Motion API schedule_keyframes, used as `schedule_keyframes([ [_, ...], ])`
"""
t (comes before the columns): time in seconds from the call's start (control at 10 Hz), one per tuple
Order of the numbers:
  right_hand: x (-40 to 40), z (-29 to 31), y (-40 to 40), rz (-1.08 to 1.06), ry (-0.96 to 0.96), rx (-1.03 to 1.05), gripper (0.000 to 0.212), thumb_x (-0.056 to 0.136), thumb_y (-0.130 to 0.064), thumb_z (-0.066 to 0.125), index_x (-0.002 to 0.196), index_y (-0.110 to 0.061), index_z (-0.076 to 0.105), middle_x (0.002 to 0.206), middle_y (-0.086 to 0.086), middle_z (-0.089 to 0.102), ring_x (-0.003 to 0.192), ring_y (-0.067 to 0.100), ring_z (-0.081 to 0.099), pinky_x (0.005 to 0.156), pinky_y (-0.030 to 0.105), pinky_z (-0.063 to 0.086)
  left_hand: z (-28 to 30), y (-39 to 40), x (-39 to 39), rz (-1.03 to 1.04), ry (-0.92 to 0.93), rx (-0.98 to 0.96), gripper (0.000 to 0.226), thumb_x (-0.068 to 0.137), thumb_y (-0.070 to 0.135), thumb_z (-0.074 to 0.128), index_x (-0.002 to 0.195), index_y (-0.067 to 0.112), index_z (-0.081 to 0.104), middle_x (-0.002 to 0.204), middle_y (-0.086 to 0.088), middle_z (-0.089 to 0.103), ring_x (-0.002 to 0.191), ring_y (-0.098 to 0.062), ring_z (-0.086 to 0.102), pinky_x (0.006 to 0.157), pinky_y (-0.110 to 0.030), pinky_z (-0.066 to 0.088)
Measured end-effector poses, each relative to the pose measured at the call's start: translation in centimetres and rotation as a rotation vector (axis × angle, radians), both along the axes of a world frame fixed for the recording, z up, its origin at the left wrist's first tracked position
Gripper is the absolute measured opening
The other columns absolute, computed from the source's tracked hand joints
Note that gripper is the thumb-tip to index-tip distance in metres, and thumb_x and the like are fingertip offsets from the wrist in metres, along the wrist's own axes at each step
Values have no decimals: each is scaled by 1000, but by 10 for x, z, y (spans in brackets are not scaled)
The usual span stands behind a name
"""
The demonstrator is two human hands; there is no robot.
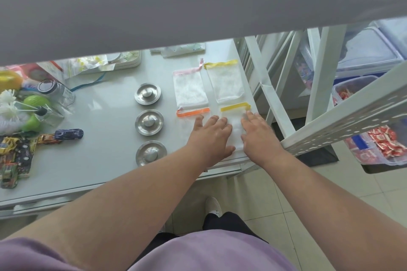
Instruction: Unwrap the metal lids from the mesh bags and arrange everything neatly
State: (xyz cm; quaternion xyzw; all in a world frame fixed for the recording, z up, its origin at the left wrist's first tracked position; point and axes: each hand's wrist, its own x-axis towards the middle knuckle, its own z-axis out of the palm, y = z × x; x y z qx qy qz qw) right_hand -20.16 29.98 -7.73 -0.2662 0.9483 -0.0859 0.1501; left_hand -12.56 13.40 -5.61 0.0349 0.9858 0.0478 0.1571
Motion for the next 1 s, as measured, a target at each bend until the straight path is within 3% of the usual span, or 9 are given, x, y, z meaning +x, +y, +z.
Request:
schedule_keyframes([
  [0.3, 5, 7, -3, -21, 1, -17, 54, 103, -18, 53, 154, -11, 37, 173, 14, 17, 159, 34, 14, 128, 48, 21, 3, -5, 1, 15, 2, 32, 74, 103, 65, 45, 164, 24, 34, 178, -2, 26, 164, -27, 20, 128, -63, 12],
  [0.5, 17, 19, -14, -93, -22, -169, 52, 108, -28, 46, 157, -13, 38, 171, 16, 24, 159, 31, 15, 128, 50, 16, 7, -36, 27, 198, 81, 102, 81, 99, 71, 46, 165, 27, 33, 178, 1, 28, 164, -23, 22, 128, -61, 14],
  [0.7, 43, 18, -29, -21, -73, -164, 57, 104, -29, 54, 157, -15, 39, 170, 14, 26, 158, 32, 18, 126, 48, 16, 18, -71, 67, 275, 60, 70, 79, 100, 69, 47, 167, 28, 32, 180, 2, 21, 166, -22, 16, 130, -61, 10],
  [0.8, 63, 31, -42, 22, -70, -272, 56, 102, -27, 60, 155, -15, 44, 167, 13, 34, 156, 32, 26, 125, 46, 21, 29, -91, 90, 295, 144, 105, 79, 99, 68, 49, 167, 31, 33, 179, 4, 24, 165, -23, 19, 130, -58, 11],
  [0.9, 88, 56, -63, 44, -4, -488, 56, 100, -22, 65, 153, -19, 48, 161, 8, 45, 151, 26, 37, 122, 33, 24, 48, -119, 115, 330, 269, 174, 81, 95, 69, 55, 167, 40, 30, 179, 6, 25, 165, -21, 20, 128, -56, 13],
  [1.0, 106, 82, -99, 51, 26, -595, 59, 99, -22, 67, 155, -21, 47, 161, 4, 47, 151, 19, 38, 122, 25, 22, 74, -154, 134, 360, 283, 173, 89, 93, 72, 60, 169, 49, 18, 182, 10, 10, 167, -21, 9, 129, -55, 9],
])
